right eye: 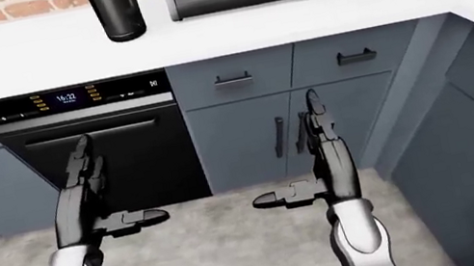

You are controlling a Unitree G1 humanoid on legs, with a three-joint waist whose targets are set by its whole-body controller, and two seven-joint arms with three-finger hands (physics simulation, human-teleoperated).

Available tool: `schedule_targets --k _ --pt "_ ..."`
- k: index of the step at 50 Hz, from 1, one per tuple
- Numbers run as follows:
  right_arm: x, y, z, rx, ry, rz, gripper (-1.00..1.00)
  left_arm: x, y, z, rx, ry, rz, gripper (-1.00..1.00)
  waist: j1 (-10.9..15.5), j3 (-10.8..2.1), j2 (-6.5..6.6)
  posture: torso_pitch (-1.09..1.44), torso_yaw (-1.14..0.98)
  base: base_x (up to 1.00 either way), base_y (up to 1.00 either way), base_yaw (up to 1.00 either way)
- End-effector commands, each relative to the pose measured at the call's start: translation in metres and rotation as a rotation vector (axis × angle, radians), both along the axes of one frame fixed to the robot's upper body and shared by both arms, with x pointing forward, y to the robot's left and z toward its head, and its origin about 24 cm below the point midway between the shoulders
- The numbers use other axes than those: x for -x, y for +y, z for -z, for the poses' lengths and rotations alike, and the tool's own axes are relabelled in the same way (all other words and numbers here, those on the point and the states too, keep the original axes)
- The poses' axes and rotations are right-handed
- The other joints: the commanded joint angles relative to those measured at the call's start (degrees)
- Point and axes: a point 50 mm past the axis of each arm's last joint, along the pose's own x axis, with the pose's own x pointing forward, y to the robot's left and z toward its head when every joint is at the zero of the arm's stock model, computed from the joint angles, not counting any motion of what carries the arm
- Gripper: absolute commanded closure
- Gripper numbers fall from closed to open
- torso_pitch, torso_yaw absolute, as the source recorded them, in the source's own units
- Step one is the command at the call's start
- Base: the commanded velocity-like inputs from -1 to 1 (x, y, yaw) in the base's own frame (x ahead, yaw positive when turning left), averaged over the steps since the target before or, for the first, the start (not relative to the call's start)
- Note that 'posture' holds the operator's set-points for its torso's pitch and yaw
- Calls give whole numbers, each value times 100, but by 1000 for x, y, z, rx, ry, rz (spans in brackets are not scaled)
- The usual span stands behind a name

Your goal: Press down the lever to turn on the electric kettle.

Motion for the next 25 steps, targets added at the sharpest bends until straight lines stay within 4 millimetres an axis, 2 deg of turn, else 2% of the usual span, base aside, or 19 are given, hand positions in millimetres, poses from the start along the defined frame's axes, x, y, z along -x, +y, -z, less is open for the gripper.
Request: schedule_targets --k 1,8,9,11,19,25 --pt "2 1 -16 15 -85 0 -100 2 0 -18 -12 -90 2 -100 0 -90 7 0 0 0 0 0" --pt "1 5 -15 46 -79 -8 -100 3 -1 -18 -15 -95 -2 -100 2 -91 13 0 0 0 0 0" --pt "2 4 -15 47 -78 -7 -100 3 -1 -19 -15 -94 -2 -100 22 -185 39 0 0 0 0 16" --pt "2 4 -15 50 -78 -5 -100 5 0 -21 -16 -98 -4 -100 12 -64 41 0 0 0 0 17" --pt "3 6 -16 58 -78 -9 -100 5 1 -20 -13 -99 -9 -100 30 -1 49 0 0 0 0 17" --pt "3 7 -17 62 -80 -12 -100 5 2 -19 -11 -99 -11 -100 44 21 150 0 0 0 0 17"
